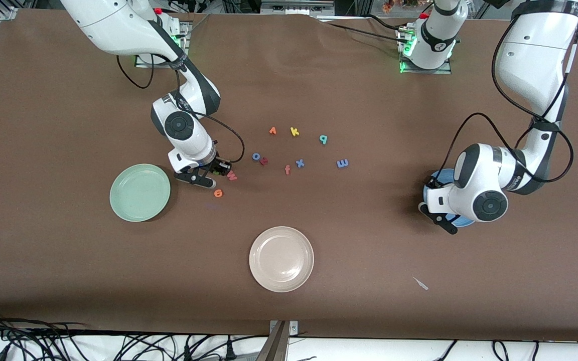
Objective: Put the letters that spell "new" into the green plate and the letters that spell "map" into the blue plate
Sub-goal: 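Drop the green n on the green plate while the left drops d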
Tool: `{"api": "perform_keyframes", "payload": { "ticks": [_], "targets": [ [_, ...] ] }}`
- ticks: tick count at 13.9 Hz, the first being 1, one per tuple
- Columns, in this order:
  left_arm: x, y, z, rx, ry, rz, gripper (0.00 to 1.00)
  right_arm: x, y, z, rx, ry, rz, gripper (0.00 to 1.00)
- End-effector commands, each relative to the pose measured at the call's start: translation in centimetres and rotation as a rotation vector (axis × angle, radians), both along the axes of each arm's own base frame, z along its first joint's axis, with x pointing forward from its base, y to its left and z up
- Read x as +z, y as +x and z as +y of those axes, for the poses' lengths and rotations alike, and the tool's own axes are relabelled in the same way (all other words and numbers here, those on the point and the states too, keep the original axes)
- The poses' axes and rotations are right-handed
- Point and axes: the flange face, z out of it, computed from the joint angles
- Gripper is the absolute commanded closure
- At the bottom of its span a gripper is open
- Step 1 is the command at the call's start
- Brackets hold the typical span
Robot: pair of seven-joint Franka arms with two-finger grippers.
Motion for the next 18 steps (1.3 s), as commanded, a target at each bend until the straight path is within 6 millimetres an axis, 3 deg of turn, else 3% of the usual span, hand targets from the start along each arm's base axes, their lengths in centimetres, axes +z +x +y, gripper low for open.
{"api": "perform_keyframes", "payload": {
  "ticks": [1, 2, 5, 6, 9, 11, 14, 16, 18],
  "targets": [
    [3.4, -3.6, -1.2, 0.105, -0.052, -0.083, 0.00, -1.0, -0.5, -0.2, 0.002, -0.015, -0.004, 0.76],
    [3.6, -4.8, -2.3, 0.141, -0.048, -0.104, 0.00, -0.7, -0.4, -0.3, 0.005, -0.016, -0.006, 0.80],
    [3.1, -8.5, -9.5, 0.284, -0.027, -0.163, 0.00, 0.0, 0.3, -1.3, 0.026, -0.024, -0.019, 0.83],
    [2.8, -10.0, -12.4, 0.326, -0.032, -0.181, 0.00, 0.8, 0.8, -1.8, 0.040, -0.031, -0.027, 0.83],
    [2.0, -13.5, -18.4, 0.377, 0.007, -0.220, 0.00, 3.6, 2.2, -3.8, 0.097, -0.097, 0.018, 0.83],
    [1.3, -16.1, -22.8, 0.393, 0.041, -0.241, 0.00, 6.1, 3.6, -6.4, 0.151, -0.130, 0.045, 0.83],
    [-0.3, -18.7, -26.9, 0.426, 0.034, -0.244, 0.00, 9.3, 5.8, -11.4, 0.267, -0.170, 0.091, 0.83],
    [-0.9, -20.5, -29.2, 0.430, 0.037, -0.239, 0.00, 9.5, 6.3, -14.2, 0.321, -0.175, 0.103, 0.83],
    [-1.0, -21.6, -30.8, 0.452, 0.029, -0.246, 0.00, 9.2, 6.1, -14.9, 0.326, -0.159, 0.109, 0.82]
  ]
}}
